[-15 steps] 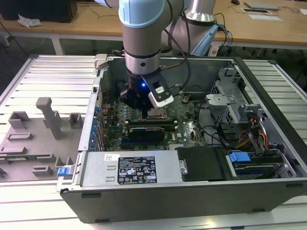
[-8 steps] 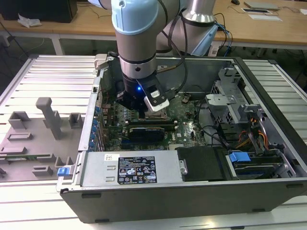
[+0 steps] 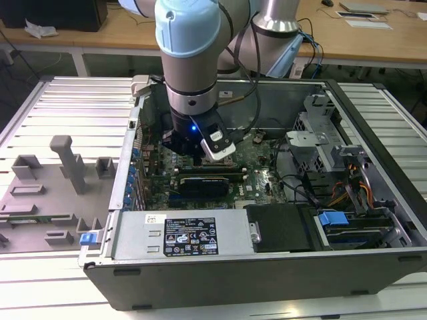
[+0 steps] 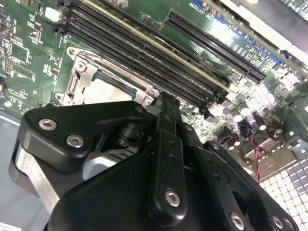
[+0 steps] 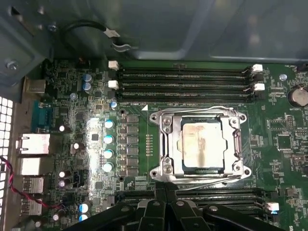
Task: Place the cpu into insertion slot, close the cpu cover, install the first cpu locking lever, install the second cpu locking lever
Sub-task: 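Install the second cpu locking lever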
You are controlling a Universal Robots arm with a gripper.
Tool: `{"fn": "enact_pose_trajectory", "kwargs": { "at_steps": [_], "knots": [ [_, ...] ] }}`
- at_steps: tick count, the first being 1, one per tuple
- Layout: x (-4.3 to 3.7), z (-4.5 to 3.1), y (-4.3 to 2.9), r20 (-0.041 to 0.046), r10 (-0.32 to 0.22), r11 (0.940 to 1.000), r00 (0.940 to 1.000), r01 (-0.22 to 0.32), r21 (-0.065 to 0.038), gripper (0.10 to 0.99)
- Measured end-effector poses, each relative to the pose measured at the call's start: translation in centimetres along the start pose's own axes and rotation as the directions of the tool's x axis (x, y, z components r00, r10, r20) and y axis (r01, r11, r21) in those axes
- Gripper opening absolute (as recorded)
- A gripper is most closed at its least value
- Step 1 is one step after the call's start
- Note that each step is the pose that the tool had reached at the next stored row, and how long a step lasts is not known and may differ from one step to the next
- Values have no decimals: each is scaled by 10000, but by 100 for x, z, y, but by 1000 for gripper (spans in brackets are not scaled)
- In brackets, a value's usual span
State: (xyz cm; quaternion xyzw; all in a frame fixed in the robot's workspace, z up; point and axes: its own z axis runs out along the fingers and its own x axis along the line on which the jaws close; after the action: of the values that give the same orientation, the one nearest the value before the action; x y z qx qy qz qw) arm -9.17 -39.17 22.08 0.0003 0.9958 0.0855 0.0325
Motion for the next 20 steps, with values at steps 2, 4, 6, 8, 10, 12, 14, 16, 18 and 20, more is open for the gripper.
{"fn": "enact_pose_trajectory", "kwargs": {
  "at_steps": [2,4,6,8,10,12,14,16,18,20],
  "knots": [
    [-14,15,-10,-2,-15,10000,10000,15,-17,106],
    [-50,28,-16,-4,-16,10000,10000,16,-54,106],
    [-70,44,-21,-3,-14,9999,10000,14,-103,106],
    [-68,67,-25,-4,-13,9998,10000,13,-178,106],
    [-68,88,-29,-3,-7,9995,10000,7,-329,106],
    [-67,89,-29,-3,-5,9994,10000,5,-340,106],
    [-67,90,-29,-3,-5,9994,10000,5,-341,106],
    [-67,90,-29,-3,-5,9994,10000,5,-340,106],
    [-68,89,-38,-2,-7,9993,10000,7,-361,106],
    [-66,84,-62,-3,0,9990,10000,0,-437,106]
  ]
}}
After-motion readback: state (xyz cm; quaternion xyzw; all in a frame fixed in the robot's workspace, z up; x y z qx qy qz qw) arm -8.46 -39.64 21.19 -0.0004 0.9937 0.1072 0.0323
